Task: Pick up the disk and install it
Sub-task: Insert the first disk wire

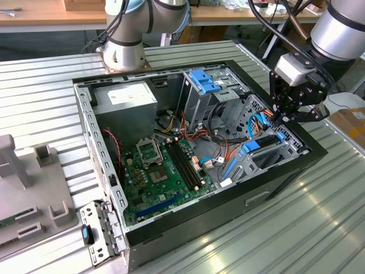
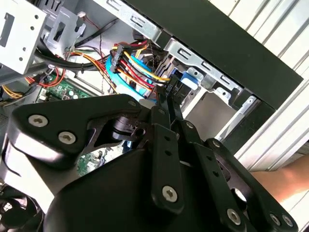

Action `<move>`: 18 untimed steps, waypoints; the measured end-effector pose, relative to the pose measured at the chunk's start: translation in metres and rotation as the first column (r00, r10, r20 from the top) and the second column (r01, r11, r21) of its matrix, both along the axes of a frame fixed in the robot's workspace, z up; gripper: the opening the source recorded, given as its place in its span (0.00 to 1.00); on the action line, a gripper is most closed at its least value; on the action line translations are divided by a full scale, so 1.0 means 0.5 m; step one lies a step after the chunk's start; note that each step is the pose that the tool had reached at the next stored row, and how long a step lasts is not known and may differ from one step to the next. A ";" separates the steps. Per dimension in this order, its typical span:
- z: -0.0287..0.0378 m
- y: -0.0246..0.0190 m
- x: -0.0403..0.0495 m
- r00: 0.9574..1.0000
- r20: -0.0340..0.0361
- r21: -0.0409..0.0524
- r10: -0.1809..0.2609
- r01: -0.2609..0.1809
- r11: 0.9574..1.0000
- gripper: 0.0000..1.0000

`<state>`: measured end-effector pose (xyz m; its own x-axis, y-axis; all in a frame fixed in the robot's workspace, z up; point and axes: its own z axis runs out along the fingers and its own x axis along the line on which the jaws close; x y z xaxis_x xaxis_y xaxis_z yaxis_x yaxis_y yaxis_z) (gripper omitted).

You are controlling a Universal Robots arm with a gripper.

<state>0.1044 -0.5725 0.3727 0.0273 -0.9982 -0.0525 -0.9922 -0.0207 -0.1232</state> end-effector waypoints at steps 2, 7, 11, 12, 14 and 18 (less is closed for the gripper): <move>-0.005 -0.0032 0.000 1.000 0.000 0.000 -0.007 0.007 1.000 0.16; -0.012 -0.0048 -0.004 1.000 0.001 -0.002 -0.017 0.017 1.000 0.16; -0.015 -0.0091 -0.020 1.000 0.002 -0.002 -0.020 0.020 1.000 0.16; -0.015 -0.0098 -0.022 1.000 0.002 -0.002 -0.020 0.020 1.000 0.16; -0.019 -0.0129 -0.028 1.000 0.003 -0.002 -0.021 0.021 1.000 0.16; -0.020 -0.0145 -0.028 1.000 0.005 -0.002 -0.021 0.021 1.000 0.16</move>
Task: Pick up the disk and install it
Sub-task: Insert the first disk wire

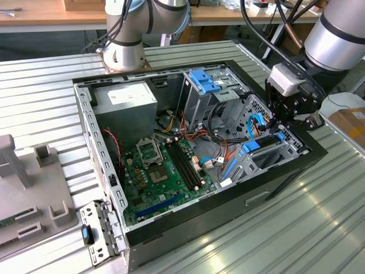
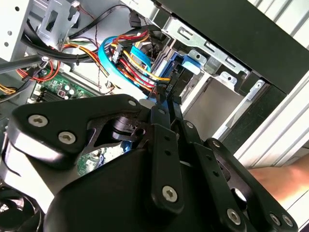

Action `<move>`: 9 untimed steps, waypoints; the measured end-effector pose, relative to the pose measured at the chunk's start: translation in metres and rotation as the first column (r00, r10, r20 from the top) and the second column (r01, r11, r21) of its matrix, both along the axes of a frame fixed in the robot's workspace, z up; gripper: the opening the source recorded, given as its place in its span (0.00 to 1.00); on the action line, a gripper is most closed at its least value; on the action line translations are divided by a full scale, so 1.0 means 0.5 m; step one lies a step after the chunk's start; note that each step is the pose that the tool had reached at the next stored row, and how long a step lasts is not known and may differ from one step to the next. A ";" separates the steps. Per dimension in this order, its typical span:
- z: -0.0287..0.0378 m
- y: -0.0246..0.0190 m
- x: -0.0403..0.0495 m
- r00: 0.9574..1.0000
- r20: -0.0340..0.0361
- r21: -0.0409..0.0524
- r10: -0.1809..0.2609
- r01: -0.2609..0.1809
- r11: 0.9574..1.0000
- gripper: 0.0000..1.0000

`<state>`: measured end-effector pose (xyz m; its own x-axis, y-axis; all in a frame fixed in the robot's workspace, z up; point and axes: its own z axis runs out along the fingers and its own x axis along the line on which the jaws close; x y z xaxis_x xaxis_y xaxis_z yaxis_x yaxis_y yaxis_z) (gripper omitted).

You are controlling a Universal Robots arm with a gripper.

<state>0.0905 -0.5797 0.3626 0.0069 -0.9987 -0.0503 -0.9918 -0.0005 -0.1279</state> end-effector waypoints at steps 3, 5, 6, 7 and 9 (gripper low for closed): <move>-0.004 -0.0068 0.000 1.000 0.006 0.004 0.000 0.000 1.000 0.16; -0.005 -0.0091 0.000 1.000 0.006 0.018 0.000 0.000 1.000 0.16; -0.005 -0.0094 0.000 1.000 0.006 0.022 0.000 0.000 1.000 0.16; -0.005 -0.0096 0.000 1.000 0.006 0.031 0.000 0.000 1.000 0.16; -0.005 -0.0106 0.000 1.000 0.006 0.038 0.000 0.000 0.999 0.16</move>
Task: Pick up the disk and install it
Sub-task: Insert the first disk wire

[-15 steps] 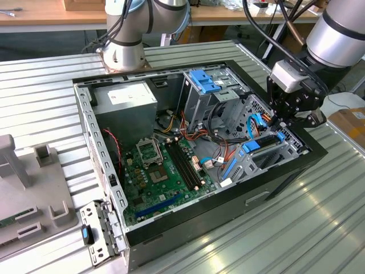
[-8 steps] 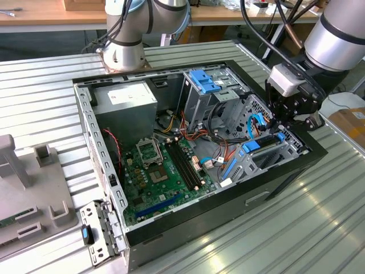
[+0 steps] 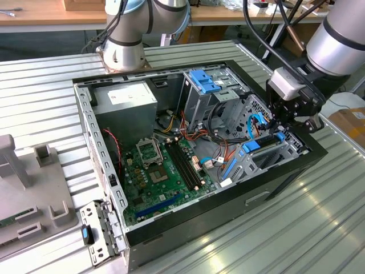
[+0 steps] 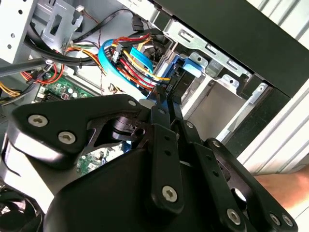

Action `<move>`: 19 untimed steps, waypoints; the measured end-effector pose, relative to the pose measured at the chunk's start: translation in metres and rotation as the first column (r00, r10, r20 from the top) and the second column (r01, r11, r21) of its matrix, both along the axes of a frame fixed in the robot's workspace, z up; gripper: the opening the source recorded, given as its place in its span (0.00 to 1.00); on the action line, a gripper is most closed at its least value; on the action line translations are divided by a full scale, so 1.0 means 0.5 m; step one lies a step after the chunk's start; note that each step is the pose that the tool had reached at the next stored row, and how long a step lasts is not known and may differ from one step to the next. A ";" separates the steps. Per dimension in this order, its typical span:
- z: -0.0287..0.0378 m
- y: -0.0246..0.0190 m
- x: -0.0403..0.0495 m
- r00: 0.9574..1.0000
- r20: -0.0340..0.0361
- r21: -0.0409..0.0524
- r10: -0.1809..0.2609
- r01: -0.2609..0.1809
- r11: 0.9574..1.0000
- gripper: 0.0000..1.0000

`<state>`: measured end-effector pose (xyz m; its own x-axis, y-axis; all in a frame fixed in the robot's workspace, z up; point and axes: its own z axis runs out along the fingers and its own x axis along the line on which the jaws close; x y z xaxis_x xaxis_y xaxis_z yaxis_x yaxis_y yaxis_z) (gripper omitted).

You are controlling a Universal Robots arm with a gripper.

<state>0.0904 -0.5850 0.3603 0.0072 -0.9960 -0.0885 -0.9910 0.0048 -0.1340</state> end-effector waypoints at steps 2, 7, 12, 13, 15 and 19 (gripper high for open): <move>-0.001 -0.0041 0.000 1.000 0.000 0.005 0.000 0.000 1.000 0.16; -0.003 -0.0125 0.000 1.000 0.000 0.011 0.000 0.000 1.000 0.16; -0.009 -0.0132 -0.001 1.000 0.006 0.028 0.000 0.000 1.000 0.16; -0.010 -0.0135 -0.002 1.000 0.011 0.028 0.000 0.000 1.000 0.16; -0.012 -0.0138 -0.003 1.000 0.019 0.028 0.000 -0.001 1.000 0.16; -0.015 -0.0144 -0.009 1.000 0.025 0.029 0.000 -0.001 1.000 0.16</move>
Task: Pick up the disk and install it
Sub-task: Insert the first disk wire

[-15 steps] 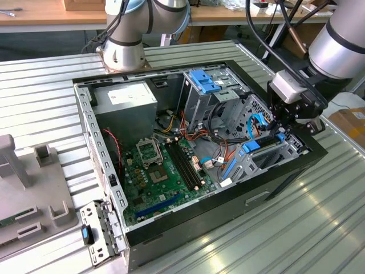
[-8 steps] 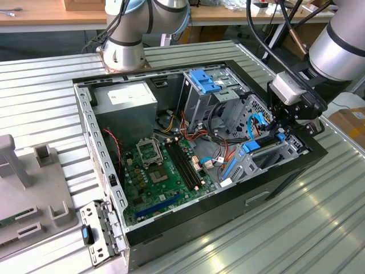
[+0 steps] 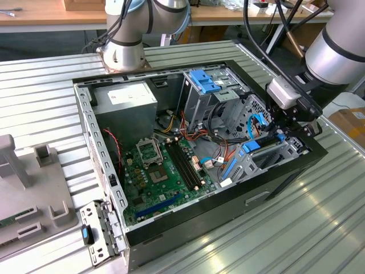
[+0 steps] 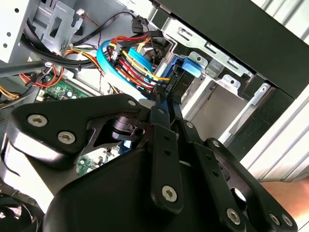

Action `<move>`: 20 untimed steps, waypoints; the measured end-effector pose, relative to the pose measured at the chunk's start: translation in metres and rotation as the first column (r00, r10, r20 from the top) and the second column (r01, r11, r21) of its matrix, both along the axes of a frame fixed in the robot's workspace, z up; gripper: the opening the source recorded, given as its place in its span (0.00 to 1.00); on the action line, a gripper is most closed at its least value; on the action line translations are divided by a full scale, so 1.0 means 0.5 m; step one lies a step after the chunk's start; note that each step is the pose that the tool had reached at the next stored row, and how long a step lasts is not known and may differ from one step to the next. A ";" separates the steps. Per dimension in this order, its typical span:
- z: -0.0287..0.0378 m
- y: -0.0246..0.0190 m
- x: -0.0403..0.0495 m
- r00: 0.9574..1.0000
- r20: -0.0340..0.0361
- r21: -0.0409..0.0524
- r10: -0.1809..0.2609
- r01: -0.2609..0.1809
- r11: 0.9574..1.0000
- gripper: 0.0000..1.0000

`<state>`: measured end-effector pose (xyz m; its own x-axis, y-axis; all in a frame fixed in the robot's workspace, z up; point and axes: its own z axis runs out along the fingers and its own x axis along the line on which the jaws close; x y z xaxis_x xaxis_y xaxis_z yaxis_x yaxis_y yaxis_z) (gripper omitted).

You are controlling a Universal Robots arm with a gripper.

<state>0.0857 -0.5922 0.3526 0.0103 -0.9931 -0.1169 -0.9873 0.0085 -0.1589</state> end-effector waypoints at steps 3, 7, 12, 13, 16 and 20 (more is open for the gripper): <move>-0.003 -0.0001 0.000 1.000 0.000 -0.001 0.000 0.000 1.000 0.16; -0.005 0.0000 -0.003 1.000 0.001 0.000 0.000 0.000 1.000 0.16; -0.011 -0.0001 -0.003 1.000 0.004 -0.001 0.000 0.000 1.000 0.16; -0.011 0.0000 -0.003 1.000 0.005 -0.001 0.000 0.000 1.000 0.16; -0.011 -0.0002 -0.004 1.000 0.007 -0.006 0.000 0.000 1.000 0.16; -0.011 -0.0001 -0.005 1.000 0.007 -0.006 -0.015 0.015 1.000 0.16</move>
